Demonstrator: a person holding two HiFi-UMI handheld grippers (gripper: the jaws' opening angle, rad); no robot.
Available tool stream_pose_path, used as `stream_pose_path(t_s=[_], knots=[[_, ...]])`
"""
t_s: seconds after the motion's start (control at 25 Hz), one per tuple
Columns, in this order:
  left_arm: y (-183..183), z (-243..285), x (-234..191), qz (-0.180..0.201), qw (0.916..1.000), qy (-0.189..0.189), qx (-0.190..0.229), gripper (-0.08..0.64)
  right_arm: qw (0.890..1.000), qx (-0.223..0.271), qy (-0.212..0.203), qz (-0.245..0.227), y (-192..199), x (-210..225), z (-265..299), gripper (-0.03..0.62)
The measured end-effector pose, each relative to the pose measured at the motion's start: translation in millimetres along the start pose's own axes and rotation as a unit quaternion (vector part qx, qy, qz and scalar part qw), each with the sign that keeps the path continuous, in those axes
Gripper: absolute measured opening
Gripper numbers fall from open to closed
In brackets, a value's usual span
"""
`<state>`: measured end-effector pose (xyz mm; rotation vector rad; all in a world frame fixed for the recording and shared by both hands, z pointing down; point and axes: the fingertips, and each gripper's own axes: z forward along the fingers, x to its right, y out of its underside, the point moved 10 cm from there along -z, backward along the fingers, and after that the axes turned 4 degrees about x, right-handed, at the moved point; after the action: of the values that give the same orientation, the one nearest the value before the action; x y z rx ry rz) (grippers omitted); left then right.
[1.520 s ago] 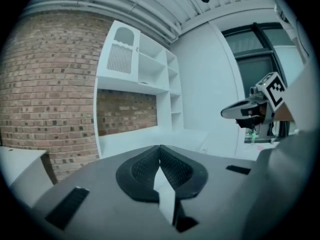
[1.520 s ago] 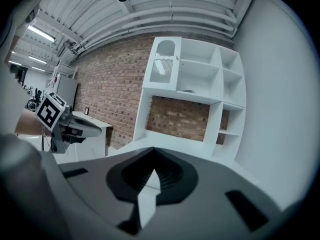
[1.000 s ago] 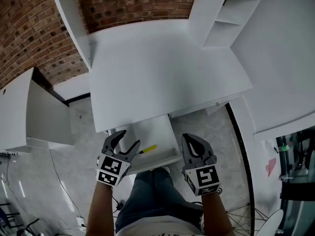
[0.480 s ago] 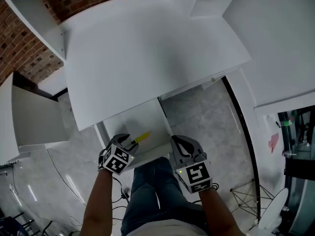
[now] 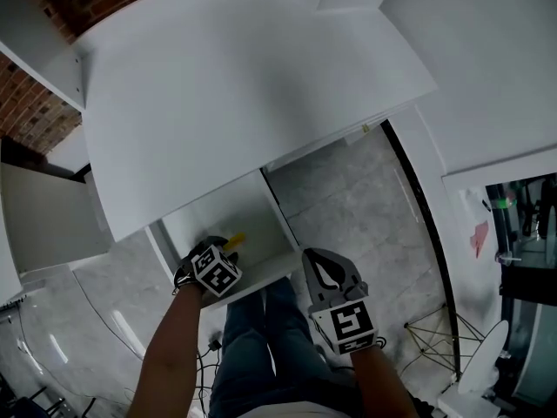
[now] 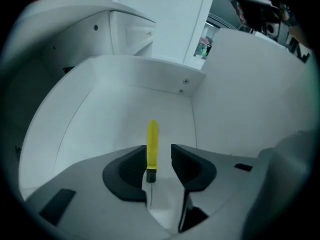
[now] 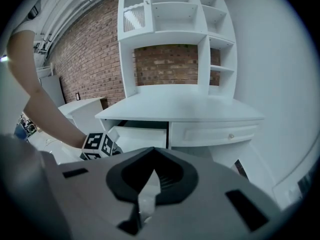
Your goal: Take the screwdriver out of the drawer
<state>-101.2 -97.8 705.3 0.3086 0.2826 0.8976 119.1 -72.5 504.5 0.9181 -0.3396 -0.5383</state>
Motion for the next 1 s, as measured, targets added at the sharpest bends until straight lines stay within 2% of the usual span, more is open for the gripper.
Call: stream_pose_path(t_s=[0.16, 0.24, 0.36, 0.48, 0.68, 1.0], knots=[[0, 12, -2, 0.0, 0.9997, -0.017, -0.015, 0.136, 1.0, -0.002, 0.0, -0.003, 0, 2, 1, 0.011], [1, 14, -4, -0.004, 0.9995, -0.024, -0.023, 0.077, 1.0, -0.004, -0.004, -0.008, 0, 1, 3, 0.011], [-1, 11, -8, -0.013, 0.9995, -0.019, -0.022, 0.075, 1.0, -0.002, -0.009, -0.017, -5, 1, 6, 0.011], [-7, -2, -11, -0.016, 0.9996, -0.022, -0.007, 0.074, 1.0, 0.008, -0.012, -0.024, -14, 0, 4, 0.011], [-26, -41, -18, -0.022, 0.9978, -0.05, 0.037, 0.074, 0.999, 0.033, -0.018, -0.037, -37, -4, -4, 0.011], [-52, -114, -26, -0.02, 0.9902, -0.082, 0.112, 0.074, 0.995, 0.072, -0.017, -0.06, -81, -8, -17, 0.011]])
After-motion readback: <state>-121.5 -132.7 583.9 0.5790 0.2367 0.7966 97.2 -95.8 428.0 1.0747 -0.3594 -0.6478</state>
